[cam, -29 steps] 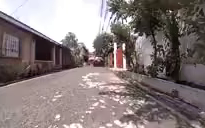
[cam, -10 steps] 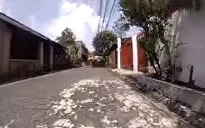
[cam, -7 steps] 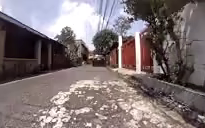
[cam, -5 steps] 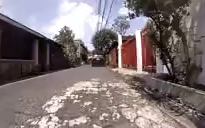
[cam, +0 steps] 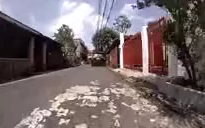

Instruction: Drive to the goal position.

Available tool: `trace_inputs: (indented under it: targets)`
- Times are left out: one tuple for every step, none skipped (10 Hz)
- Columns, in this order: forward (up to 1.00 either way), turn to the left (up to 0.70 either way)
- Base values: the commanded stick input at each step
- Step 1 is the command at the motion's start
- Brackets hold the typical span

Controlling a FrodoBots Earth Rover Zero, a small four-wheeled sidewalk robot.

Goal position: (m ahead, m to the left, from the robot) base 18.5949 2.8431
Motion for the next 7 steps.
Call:
trace_inputs:
  targets:
    - [1.0, 0.0]
    - [1.0, 0.03]
    - [1.0, 0.2]
    - [1.0, 0.27]
    - [1.0, 0.04]
    - [1.0, 0.0]
    - [1.0, 0.0]
